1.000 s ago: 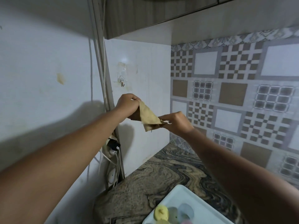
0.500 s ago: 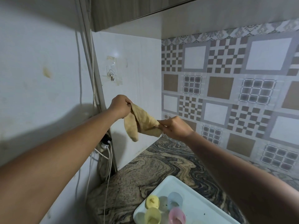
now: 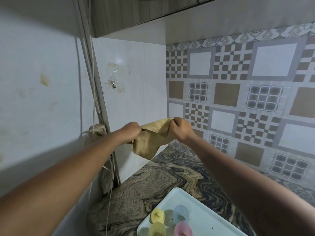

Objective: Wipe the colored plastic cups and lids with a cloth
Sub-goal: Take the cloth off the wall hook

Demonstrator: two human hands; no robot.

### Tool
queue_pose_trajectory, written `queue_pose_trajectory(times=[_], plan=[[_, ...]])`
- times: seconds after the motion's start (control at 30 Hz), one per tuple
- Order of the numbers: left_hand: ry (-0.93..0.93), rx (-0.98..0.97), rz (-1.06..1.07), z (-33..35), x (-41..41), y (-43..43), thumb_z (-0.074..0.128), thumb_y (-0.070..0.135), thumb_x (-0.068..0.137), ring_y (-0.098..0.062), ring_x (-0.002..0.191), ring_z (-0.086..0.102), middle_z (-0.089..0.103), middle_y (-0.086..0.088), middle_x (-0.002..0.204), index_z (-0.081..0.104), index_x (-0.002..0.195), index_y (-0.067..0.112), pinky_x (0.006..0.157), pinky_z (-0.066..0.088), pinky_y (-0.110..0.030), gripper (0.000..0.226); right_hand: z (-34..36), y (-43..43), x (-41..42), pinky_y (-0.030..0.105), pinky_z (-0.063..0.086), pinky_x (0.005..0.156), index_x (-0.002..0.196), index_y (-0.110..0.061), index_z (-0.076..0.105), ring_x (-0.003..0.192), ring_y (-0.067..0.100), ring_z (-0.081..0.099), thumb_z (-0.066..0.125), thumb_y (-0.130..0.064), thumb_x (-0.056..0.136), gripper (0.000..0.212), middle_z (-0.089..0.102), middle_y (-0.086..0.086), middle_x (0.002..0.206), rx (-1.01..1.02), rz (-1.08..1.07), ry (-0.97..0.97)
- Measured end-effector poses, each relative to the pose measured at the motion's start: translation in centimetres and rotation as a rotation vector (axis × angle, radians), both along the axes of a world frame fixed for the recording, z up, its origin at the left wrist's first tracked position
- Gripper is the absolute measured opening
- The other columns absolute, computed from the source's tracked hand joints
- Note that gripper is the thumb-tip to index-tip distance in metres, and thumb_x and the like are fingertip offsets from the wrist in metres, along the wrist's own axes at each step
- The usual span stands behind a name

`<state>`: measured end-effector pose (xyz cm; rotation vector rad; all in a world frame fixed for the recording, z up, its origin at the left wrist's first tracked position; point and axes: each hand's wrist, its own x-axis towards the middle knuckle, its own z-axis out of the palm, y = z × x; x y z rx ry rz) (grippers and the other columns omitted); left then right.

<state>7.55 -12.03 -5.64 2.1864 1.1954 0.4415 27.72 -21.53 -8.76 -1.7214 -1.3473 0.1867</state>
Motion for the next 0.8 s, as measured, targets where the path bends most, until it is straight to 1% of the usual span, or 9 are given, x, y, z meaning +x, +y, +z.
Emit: queue_pose_trajectory(times=[0.07, 0.13, 0.23, 0.3, 0.4, 0.5, 0.57, 0.67, 0.8], plan=[[0.002, -0.099, -0.018, -0.3, 0.1, -0.7, 0.051, 0.028, 0.098, -0.020, 0.075, 0.052, 0.054, -0.005, 0.084, 0.054, 0.085, 0.012, 0.063, 0.044, -0.030, 0.020, 0.9, 0.2, -0.2, 0.045, 0.063, 0.064, 0.087, -0.005, 0.058, 0.084, 0.032, 0.064, 0.037, -0.022, 0.104, 0.032, 0.060, 0.012, 0.088, -0.076, 0.056, 0.181], [0.023, -0.139, -0.051, -0.8, 0.0, -0.9, 0.055, 0.049, 0.098, -0.018, 0.088, 0.059, 0.063, -0.001, 0.094, 0.061, 0.095, 0.016, 0.073, 0.050, -0.033, 0.033, 1.3, 0.4, 0.0, 0.055, 0.064, 0.067, 0.107, 0.002, 0.063, 0.093, 0.042, 0.069, 0.039, -0.021, 0.103, 0.034, 0.064, 0.022, 0.104, -0.180, 0.075, 0.351], [-0.067, -0.249, -0.021, -1.6, 0.1, -1.0, 0.049, 0.055, 0.100, -0.020, 0.094, 0.061, 0.066, -0.004, 0.102, 0.065, 0.103, 0.015, 0.088, 0.050, -0.042, 0.044, 1.0, 0.4, 0.6, 0.057, 0.062, 0.080, 0.111, 0.000, 0.066, 0.100, 0.039, 0.070, 0.046, -0.019, 0.102, 0.029, 0.067, 0.027, 0.114, -0.290, 0.141, 0.580], [-0.274, -0.472, 0.020, -2.0, 0.4, -1.4, 0.049, 0.054, 0.101, -0.023, 0.093, 0.061, 0.067, -0.008, 0.104, 0.066, 0.107, 0.014, 0.086, 0.051, -0.044, 0.043, 0.5, 0.2, 1.0, 0.051, 0.061, 0.084, 0.111, -0.006, 0.066, 0.095, 0.031, 0.070, 0.046, -0.023, 0.105, 0.027, 0.071, 0.019, 0.109, -0.349, 0.255, 0.761], [-0.540, -0.742, 0.045, -2.2, 0.6, -2.0, 0.042, 0.053, 0.103, -0.029, 0.094, 0.067, 0.072, -0.011, 0.105, 0.067, 0.117, 0.013, 0.074, 0.057, -0.042, 0.049, -0.1, -0.8, 1.3, 0.041, 0.064, 0.072, 0.111, -0.010, 0.064, 0.078, 0.022, 0.072, 0.045, -0.034, 0.107, 0.031, 0.074, 0.009, 0.088, -0.407, 0.390, 0.964], [-0.819, -0.876, 0.156, -2.3, 1.1, -2.3, 0.035, 0.046, 0.107, -0.026, 0.089, 0.070, 0.073, -0.011, 0.109, 0.067, 0.119, 0.011, 0.059, 0.058, -0.037, 0.048, -1.3, -0.8, 1.9, 0.036, 0.065, 0.066, 0.133, 0.000, 0.050, 0.083, 0.027, 0.073, 0.057, -0.038, 0.102, 0.050, 0.067, 0.015, 0.100, -0.407, 0.466, 1.135], [-0.946, -0.916, 0.244, -2.4, 1.4, -2.1, 0.034, 0.039, 0.109, -0.026, 0.094, 0.070, 0.072, -0.012, 0.117, 0.065, 0.122, 0.009, 0.062, 0.057, -0.040, 0.045, -1.9, -0.7, 2.1, 0.034, 0.064, 0.066, 0.135, 0.001, 0.046, 0.081, 0.027, 0.075, 0.066, -0.028, 0.095, 0.053, 0.068, 0.018, 0.102, -0.397, 0.501, 1.168], [-0.933, -0.933, 0.301, -2.9, 1.4, -1.4, 0.035, 0.040, 0.109, -0.031, 0.093, 0.068, 0.072, -0.014, 0.106, 0.062, 0.115, 0.007, 0.070, 0.053, -0.052, 0.043, -2.3, 0.0, 1.9, 0.032, 0.064, 0.067, 0.114, -0.003, 0.056, 0.075, 0.019, 0.073, 0.067, -0.015, 0.093, 0.027, 0.070, 0.012, 0.092, -0.347, 0.454, 1.157], [-0.649, -0.869, 0.273, -4.2, 0.9, -0.8, 0.049, 0.030, 0.106, -0.027, 0.089, 0.069, 0.071, -0.012, 0.101, 0.063, 0.117, 0.005, 0.068, 0.055, -0.047, 0.031, -2.3, 0.3, 2.3, 0.039, 0.063, 0.075, 0.132, -0.001, 0.055, 0.079, 0.021, 0.074, 0.061, -0.003, 0.100, 0.033, 0.073, 0.014, 0.099, -0.284, 0.296, 1.027]])
